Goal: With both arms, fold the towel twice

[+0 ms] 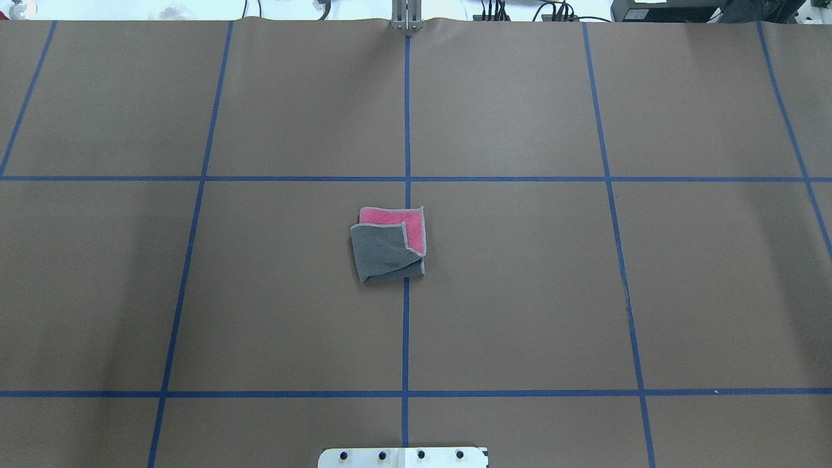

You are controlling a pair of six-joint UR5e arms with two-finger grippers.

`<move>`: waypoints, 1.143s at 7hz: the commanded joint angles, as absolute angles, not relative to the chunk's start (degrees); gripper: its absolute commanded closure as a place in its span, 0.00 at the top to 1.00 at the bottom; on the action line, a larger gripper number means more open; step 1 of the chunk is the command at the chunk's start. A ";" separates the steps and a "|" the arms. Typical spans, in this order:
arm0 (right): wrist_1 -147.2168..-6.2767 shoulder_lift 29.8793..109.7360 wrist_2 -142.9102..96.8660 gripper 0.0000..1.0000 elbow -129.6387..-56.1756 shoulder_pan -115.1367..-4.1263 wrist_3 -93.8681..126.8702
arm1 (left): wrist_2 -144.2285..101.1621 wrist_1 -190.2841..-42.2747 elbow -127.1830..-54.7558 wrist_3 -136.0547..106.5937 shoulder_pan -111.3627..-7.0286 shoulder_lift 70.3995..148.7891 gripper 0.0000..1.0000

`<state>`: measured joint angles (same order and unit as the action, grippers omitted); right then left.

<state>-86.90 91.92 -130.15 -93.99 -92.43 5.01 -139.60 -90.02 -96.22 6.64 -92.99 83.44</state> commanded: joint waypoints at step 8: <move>-76.30 93.25 -130.25 1.00 -92.63 -92.37 4.66 | -138.78 -90.00 -97.65 6.42 -92.99 81.83 1.00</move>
